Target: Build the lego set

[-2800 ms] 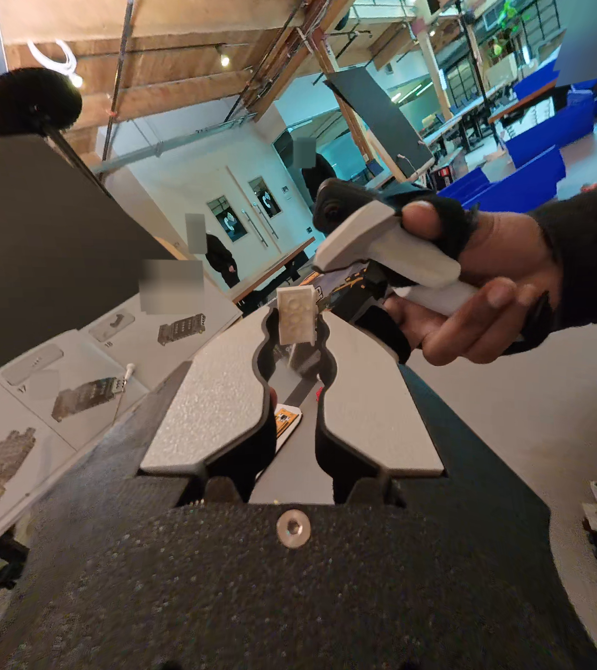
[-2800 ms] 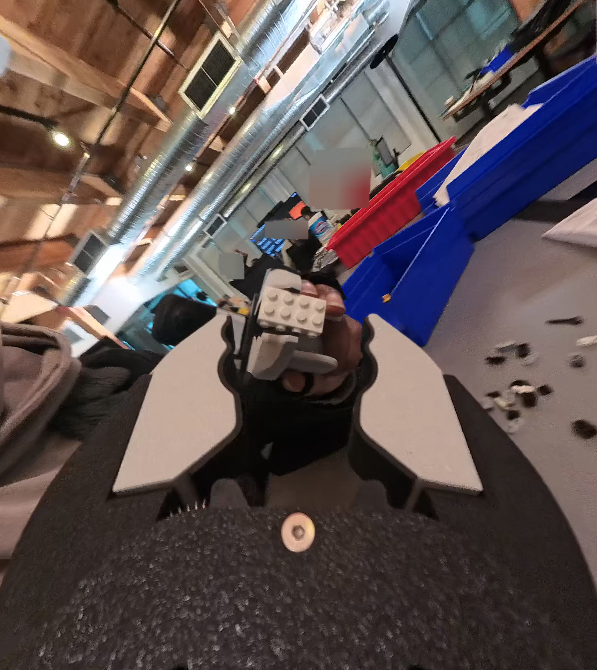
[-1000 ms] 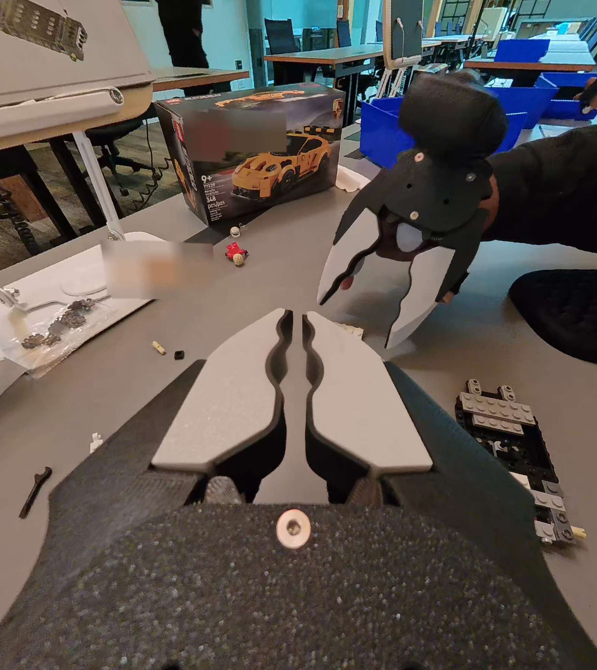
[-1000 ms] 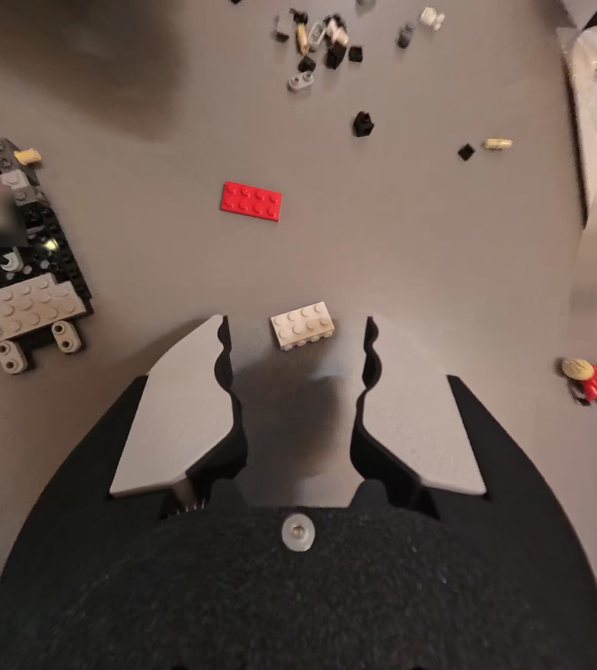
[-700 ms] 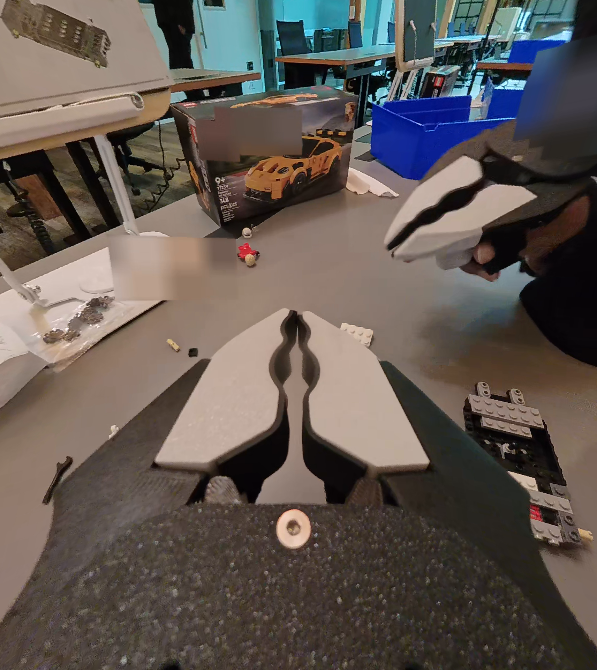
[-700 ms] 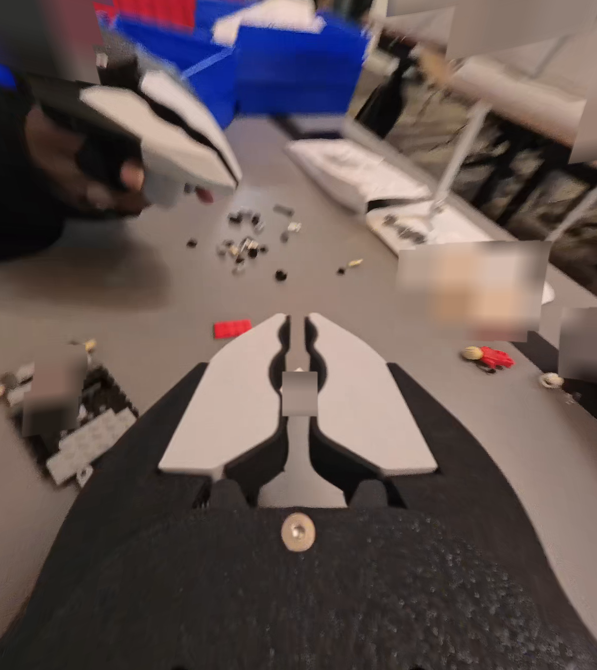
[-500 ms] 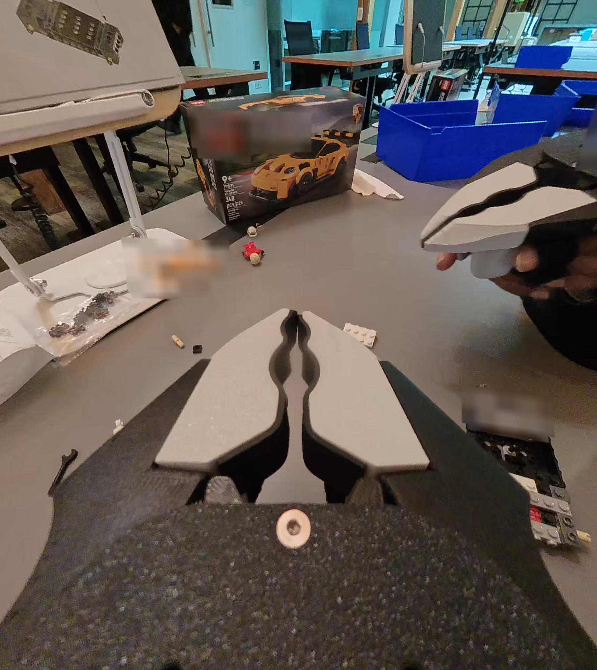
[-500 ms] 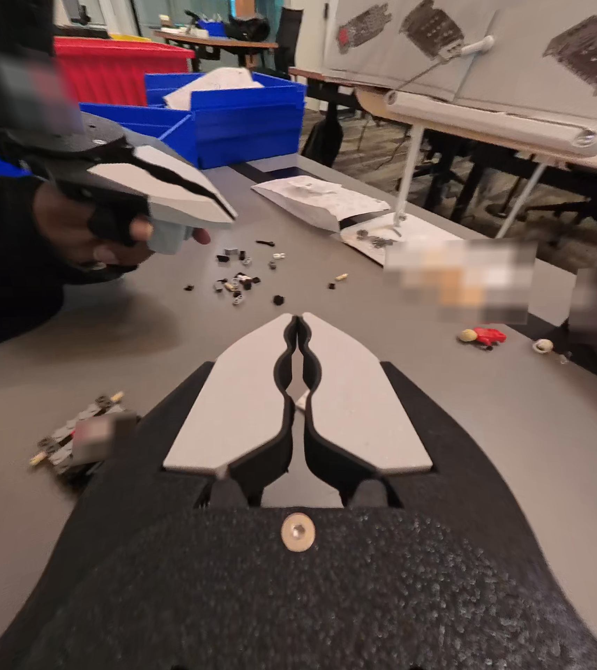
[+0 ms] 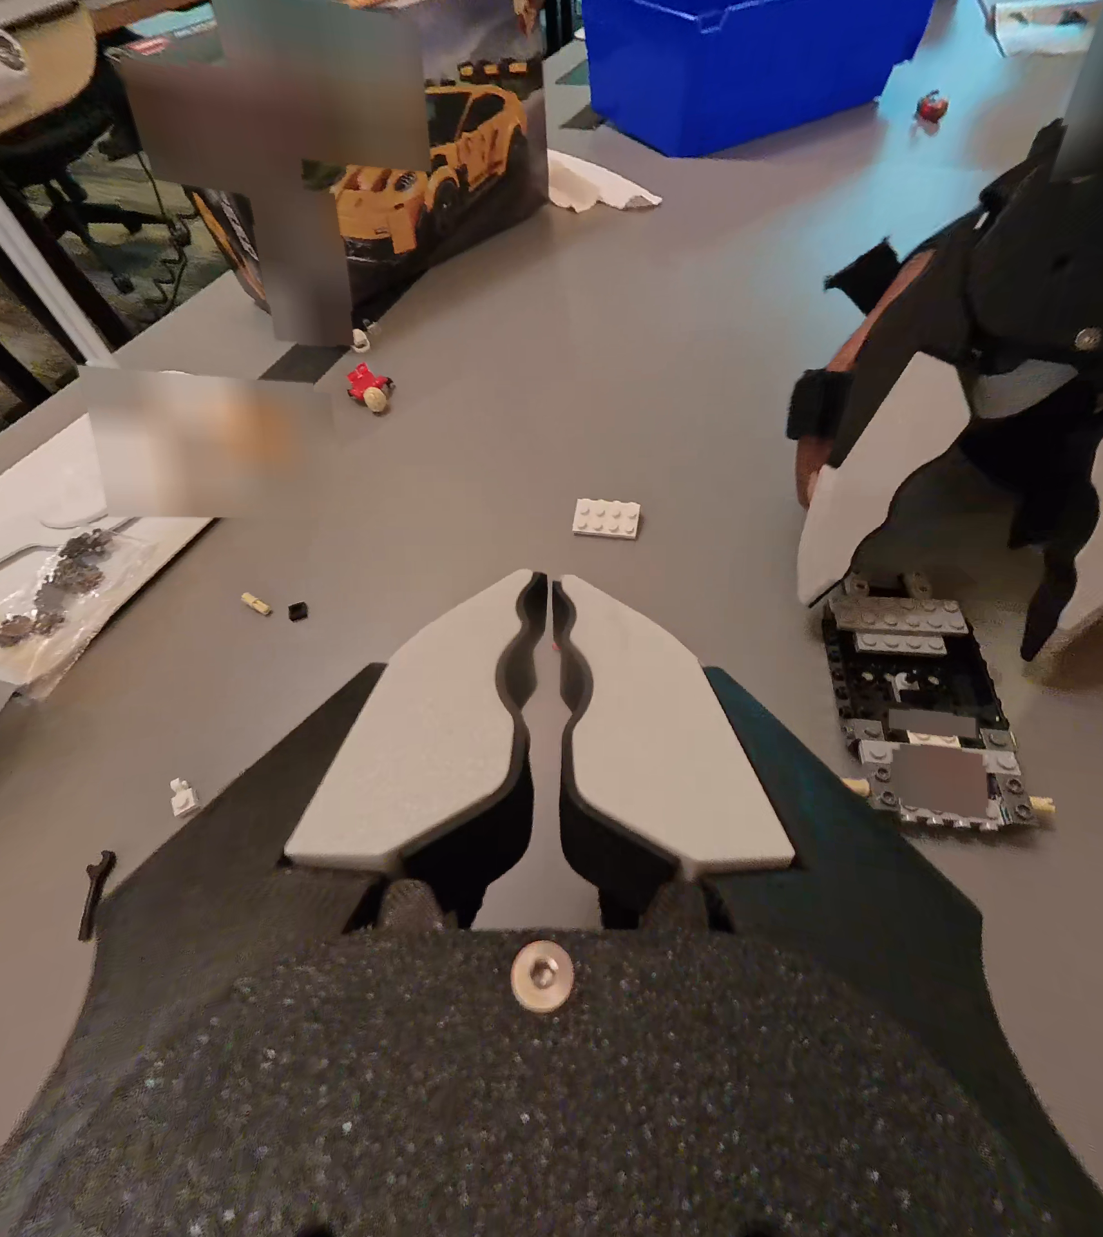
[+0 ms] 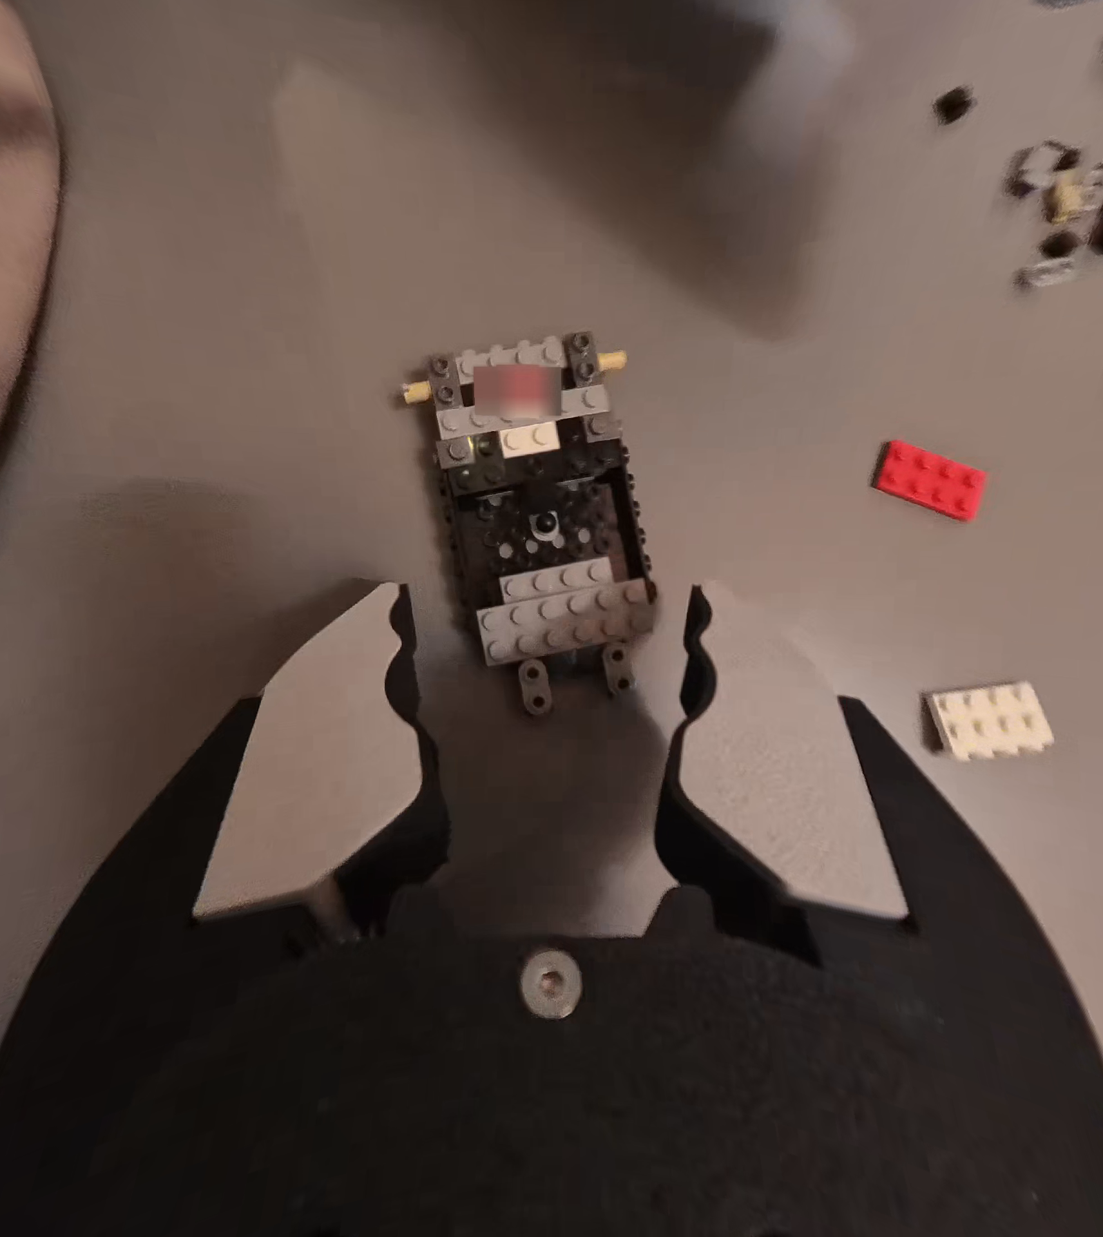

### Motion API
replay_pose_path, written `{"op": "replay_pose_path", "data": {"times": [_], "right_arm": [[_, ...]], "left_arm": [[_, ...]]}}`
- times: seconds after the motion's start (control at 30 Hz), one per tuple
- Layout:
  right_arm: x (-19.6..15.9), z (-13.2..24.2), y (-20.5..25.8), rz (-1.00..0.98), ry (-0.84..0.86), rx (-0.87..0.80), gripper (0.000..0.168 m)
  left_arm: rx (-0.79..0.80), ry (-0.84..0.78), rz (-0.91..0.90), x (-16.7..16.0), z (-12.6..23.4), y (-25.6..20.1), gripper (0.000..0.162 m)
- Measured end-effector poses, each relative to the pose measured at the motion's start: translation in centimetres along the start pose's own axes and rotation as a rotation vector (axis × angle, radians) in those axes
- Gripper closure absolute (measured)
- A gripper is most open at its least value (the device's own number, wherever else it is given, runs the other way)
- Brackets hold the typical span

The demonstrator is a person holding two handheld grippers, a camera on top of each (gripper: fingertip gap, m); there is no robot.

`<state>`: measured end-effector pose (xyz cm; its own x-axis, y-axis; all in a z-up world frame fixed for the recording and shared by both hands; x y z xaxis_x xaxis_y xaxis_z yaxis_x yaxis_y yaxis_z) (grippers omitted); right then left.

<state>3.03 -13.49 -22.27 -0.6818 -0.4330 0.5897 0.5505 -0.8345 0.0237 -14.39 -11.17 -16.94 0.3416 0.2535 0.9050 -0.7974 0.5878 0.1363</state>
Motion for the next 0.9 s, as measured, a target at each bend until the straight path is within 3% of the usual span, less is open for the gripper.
{"op": "replay_pose_path", "data": {"times": [0.07,0.17,0.43,0.73,0.9], "right_arm": [[-0.1,-0.9,-0.1,0.038,0.067,0.047,0.093],[0.2,-0.9,-0.8,0.057,0.068,0.069,0.11],[-0.3,1.1,-5.5,0.006,0.01,-0.008,0.111],[-1.0,0.1,-7.0,0.001,0.045,0.03,0.109],[-0.3,2.2,-7.8,-0.094,-0.12,-0.04,0.106]], "left_arm": [[-0.012,0.008,-0.03,-0.1,-0.1,-0.3,0.161],[-0.009,0.005,-0.052,-0.1,-0.1,-0.4,0.161],[0.009,-0.011,-0.024,-0.2,-0.1,0.2,0.162],[0.019,-0.008,-0.01,-0.6,-0.3,0.6,0.162],[0.021,-0.001,-0.01,-0.8,-0.3,0.8,0.162]]}}
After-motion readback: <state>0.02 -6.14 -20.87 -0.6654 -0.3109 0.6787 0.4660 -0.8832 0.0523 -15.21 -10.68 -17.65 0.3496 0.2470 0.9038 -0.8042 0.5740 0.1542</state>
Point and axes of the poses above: each gripper's, where its closed fingertips meet, z back along the fingers, x out of its top, y = z × x across the jaws, the point moved 6 cm from there along z, back along the fingers, and after that the axes turned 6 degrees about x, right-handed, at the moved point
